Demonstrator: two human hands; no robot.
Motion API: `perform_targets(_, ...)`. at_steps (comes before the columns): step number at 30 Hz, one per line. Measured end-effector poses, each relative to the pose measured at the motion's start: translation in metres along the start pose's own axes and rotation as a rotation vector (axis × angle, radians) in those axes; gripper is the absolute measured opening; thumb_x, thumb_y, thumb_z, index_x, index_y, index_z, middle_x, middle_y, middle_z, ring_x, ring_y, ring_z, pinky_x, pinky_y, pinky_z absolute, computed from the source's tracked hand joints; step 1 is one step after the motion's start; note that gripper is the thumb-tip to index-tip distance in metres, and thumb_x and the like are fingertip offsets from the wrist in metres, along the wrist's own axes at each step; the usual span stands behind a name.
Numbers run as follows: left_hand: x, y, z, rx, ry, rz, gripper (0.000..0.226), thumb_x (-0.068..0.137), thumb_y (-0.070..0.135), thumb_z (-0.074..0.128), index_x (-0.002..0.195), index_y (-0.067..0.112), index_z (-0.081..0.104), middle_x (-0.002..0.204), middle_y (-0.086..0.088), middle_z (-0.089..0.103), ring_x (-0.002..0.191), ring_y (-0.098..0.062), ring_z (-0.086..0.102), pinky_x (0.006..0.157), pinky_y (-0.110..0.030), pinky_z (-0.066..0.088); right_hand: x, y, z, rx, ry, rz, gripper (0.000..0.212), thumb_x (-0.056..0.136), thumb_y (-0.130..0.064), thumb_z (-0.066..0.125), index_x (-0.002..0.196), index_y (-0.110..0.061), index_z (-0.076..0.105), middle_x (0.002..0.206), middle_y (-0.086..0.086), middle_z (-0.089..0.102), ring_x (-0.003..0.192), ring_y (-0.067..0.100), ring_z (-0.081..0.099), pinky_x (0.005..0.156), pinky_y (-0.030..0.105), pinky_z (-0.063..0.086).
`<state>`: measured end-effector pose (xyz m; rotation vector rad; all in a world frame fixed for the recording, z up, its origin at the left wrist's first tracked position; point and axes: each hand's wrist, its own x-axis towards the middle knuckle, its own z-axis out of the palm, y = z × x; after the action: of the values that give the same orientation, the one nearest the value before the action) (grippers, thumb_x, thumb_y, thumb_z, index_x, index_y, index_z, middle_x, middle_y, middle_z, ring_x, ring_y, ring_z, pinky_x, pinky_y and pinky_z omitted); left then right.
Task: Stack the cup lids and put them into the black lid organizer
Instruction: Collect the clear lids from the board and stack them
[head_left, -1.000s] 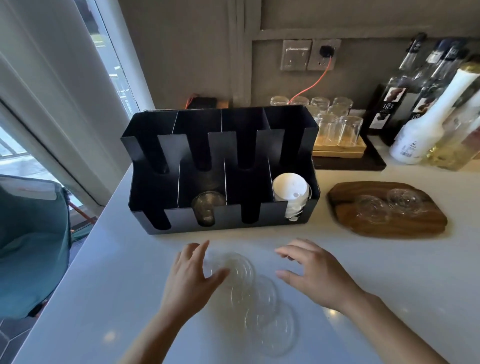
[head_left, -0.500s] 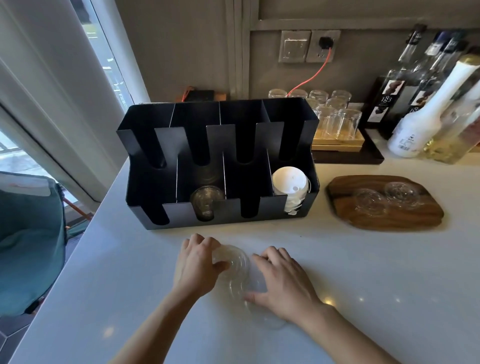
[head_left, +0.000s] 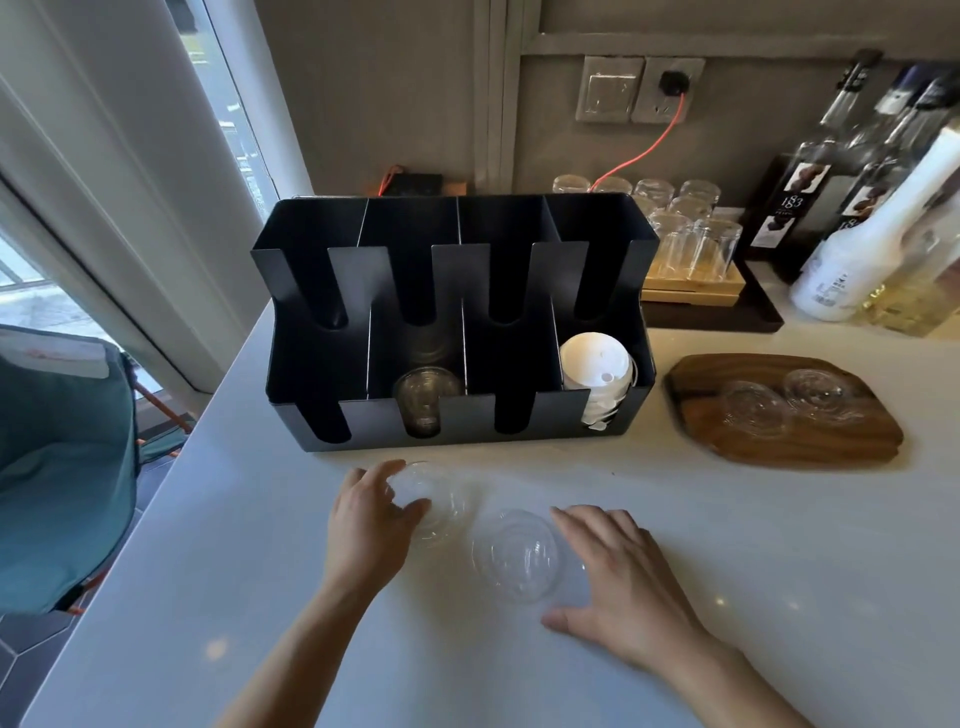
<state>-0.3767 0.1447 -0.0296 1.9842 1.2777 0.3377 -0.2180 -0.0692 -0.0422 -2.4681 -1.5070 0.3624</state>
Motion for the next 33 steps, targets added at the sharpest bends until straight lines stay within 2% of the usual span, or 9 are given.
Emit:
perform_targets(3, 0.000, -0.010, -0.004, -0.235, 0.018, -0.112, 0.042, 0.089, 0.009, 0.078, 0.128, 0.018, 0.067, 0.094, -0.015, 0.064, 0.075, -0.027, 0.073, 0.081, -0.047, 0.062, 0.001, 0.002, 0.003, 0.061, 0.086, 0.026, 0.097, 0.063, -0.075, 0.060, 0.143, -0.021, 0.051, 0.135, -0.008, 0.054, 0.116, 0.022, 0.054, 0.096, 0.035, 0.048)
perform_targets(7, -0.004, -0.014, -0.006, -0.583, -0.009, -0.239, 0.032, 0.091, -0.008, 0.070, 0.117, 0.009, 0.065, 0.092, -0.018, 0.071, 0.061, -0.025, 0.074, 0.052, -0.030, 0.060, 0.013, -0.014, -0.007, 0.133, 0.169, 0.015, 0.093, 0.066, -0.074, 0.060, 0.141, -0.019, 0.051, 0.134, -0.007, 0.054, 0.116, 0.021, 0.049, 0.099, 0.031, 0.044)
perform_targets(9, -0.006, -0.013, -0.006, -0.665, -0.004, -0.269, 0.033, 0.089, -0.009, 0.073, 0.117, 0.007, 0.064, 0.092, -0.022, 0.076, 0.062, -0.030, 0.075, 0.048, -0.027, 0.058, 0.021, -0.030, -0.009, 0.114, 0.109, -0.046, 0.093, 0.066, -0.074, 0.060, 0.143, -0.023, 0.049, 0.136, -0.009, 0.051, 0.120, 0.020, 0.047, 0.102, 0.031, 0.042)
perform_targets(13, -0.011, -0.012, -0.009, -0.790, 0.008, -0.303, 0.039, 0.086, -0.010, 0.075, 0.120, 0.003, 0.062, 0.088, -0.023, 0.075, 0.063, -0.036, 0.074, 0.047, -0.030, 0.055, 0.034, -0.047, 0.002, 0.002, -0.034, -0.094, 0.099, 0.065, -0.075, 0.061, 0.149, -0.031, 0.034, 0.144, -0.008, 0.039, 0.130, 0.022, 0.036, 0.108, 0.033, 0.034)
perform_targets(16, -0.017, -0.010, -0.009, -0.865, -0.006, -0.310, 0.042, 0.086, -0.010, 0.075, 0.124, 0.002, 0.061, 0.086, -0.023, 0.074, 0.065, -0.038, 0.071, 0.056, -0.033, 0.051, 0.036, -0.046, 0.005, -0.068, -0.083, -0.080, 0.103, 0.064, -0.075, 0.058, 0.151, -0.030, 0.028, 0.149, 0.000, 0.032, 0.136, 0.025, 0.030, 0.109, 0.035, 0.030)
perform_targets(19, -0.023, -0.006, -0.008, -0.903, -0.027, -0.312, 0.044, 0.087, -0.006, 0.075, 0.127, 0.004, 0.060, 0.085, -0.021, 0.077, 0.068, -0.038, 0.075, 0.062, -0.036, 0.056, 0.036, -0.043, 0.006, -0.052, -0.037, -0.105, 0.094, 0.068, -0.068, 0.055, 0.149, -0.026, 0.036, 0.139, 0.001, 0.042, 0.128, 0.027, 0.038, 0.105, 0.034, 0.035)
perform_targets(25, -0.030, 0.002, -0.007, -0.922, -0.061, -0.301, 0.036, 0.094, 0.001, 0.071, 0.127, 0.011, 0.061, 0.088, -0.014, 0.083, 0.079, -0.043, 0.079, 0.060, -0.038, 0.063, 0.035, -0.027, 0.008, 0.054, 0.104, -0.046, 0.088, 0.060, -0.060, 0.060, 0.139, -0.022, 0.055, 0.115, 0.001, 0.059, 0.105, 0.027, 0.055, 0.094, 0.029, 0.047)
perform_targets(30, -0.032, 0.009, -0.003, -0.912, -0.094, -0.293, 0.030, 0.097, 0.001, 0.065, 0.125, 0.012, 0.064, 0.094, -0.020, 0.081, 0.076, -0.041, 0.078, 0.063, -0.042, 0.064, 0.024, -0.023, -0.011, 0.285, 0.187, 0.026, 0.088, 0.061, -0.062, 0.067, 0.140, -0.027, 0.054, 0.119, -0.008, 0.056, 0.111, 0.015, 0.051, 0.094, 0.020, 0.039)
perform_targets(33, -0.038, 0.021, 0.005, -0.905, -0.205, -0.252, 0.026, 0.099, -0.002, 0.060, 0.120, 0.013, 0.066, 0.092, -0.021, 0.080, 0.076, -0.040, 0.078, 0.062, -0.042, 0.064, 0.022, -0.038, -0.028, 0.424, 0.183, -0.033, 0.086, 0.062, -0.059, 0.070, 0.142, -0.032, 0.050, 0.122, -0.016, 0.052, 0.114, 0.005, 0.048, 0.098, 0.018, 0.040)
